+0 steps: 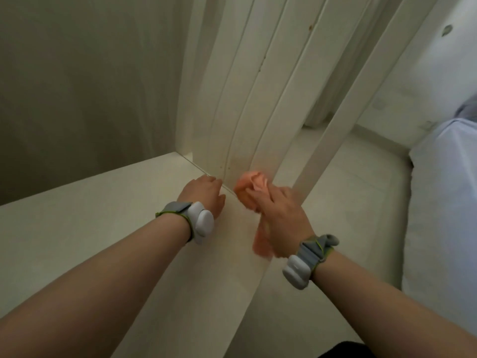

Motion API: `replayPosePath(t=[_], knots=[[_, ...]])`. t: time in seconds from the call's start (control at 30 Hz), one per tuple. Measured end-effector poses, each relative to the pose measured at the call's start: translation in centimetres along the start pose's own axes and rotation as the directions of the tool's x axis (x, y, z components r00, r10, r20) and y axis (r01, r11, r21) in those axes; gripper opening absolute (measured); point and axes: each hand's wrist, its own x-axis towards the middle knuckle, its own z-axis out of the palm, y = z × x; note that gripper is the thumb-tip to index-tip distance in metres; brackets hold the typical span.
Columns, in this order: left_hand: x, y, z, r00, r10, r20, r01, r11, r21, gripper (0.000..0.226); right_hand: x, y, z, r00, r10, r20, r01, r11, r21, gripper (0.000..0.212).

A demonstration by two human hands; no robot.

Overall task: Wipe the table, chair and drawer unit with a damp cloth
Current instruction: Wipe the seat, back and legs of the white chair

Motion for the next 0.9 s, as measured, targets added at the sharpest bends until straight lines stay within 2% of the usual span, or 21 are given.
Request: replayPosePath(t=[0.07, 0.1, 0.17, 0.27, 0.33, 0.47, 0.57, 0.67, 0.73, 0.83, 0.9], knots=[[0.3, -0.3, -0.5, 1.000, -0.016, -0.017, 0.016, 1.000, 0.007, 0.042, 2.7, -0.4, -1.7, 0.959, -0.091, -0.267, 0.069, 0.993, -0.092, 0.060], [0.4, -0.6, -0.6, 0.999, -0.031, -0.018, 0.032, 0.999, 0.009, 0.042, 4.2, -0.4, -2.4, 0.925, -0.135, -0.356, 0.082, 0.984, -0.160, 0.059], [0.5, -1.3, -0.7, 0.998, -0.068, -0.013, 0.068, 0.998, 0.016, 0.041, 7.1, -0.2, -3.2, 0.896, -0.186, -0.403, 0.069, 0.955, -0.287, 0.061], [0.2, -2.5, 0.1, 0.993, -0.115, 0.035, 0.114, 0.993, 0.029, 0.040, 9.2, -0.2, -1.4, 0.986, -0.132, -0.099, 0.073, 0.886, -0.457, 0.063], [0.0, -3.2, 0.7, 0.987, -0.148, 0.056, 0.147, 0.989, 0.015, 0.037, 9.3, -0.4, 0.8, 0.988, -0.136, 0.077, 0.156, 0.865, -0.477, 0.067], [-0.6, -4.4, 1.6, 0.969, -0.216, 0.118, 0.223, 0.973, -0.055, 0.040, 8.0, -0.3, 5.5, 0.905, -0.211, 0.370, 0.363, 0.836, -0.411, 0.055], [-0.6, -5.3, 1.8, 0.964, -0.212, 0.159, 0.221, 0.974, -0.041, 0.043, 7.2, -0.1, 6.2, 0.841, -0.233, 0.489, 0.437, 0.826, -0.357, 0.057], [-0.4, -5.3, 1.6, 0.968, -0.193, 0.162, 0.190, 0.981, 0.031, 0.046, 8.3, -0.6, 4.3, 0.840, -0.228, 0.493, 0.456, 0.788, -0.413, 0.052], [-0.4, -5.8, 1.5, 0.972, -0.198, 0.122, 0.189, 0.978, 0.087, 0.049, 10.5, -1.7, 2.1, 0.893, -0.233, 0.385, 0.406, 0.785, -0.468, 0.056], [-0.8, -7.0, 1.6, 0.966, -0.244, 0.086, 0.246, 0.969, -0.005, 0.059, 15.5, -3.3, -0.7, 0.971, -0.154, 0.185, 0.232, 0.802, -0.551, 0.088], [-0.8, -7.6, 1.6, 0.964, -0.251, 0.085, 0.253, 0.967, -0.009, 0.064, 18.4, -4.1, -1.2, 0.987, -0.086, 0.136, 0.147, 0.823, -0.549, 0.098]])
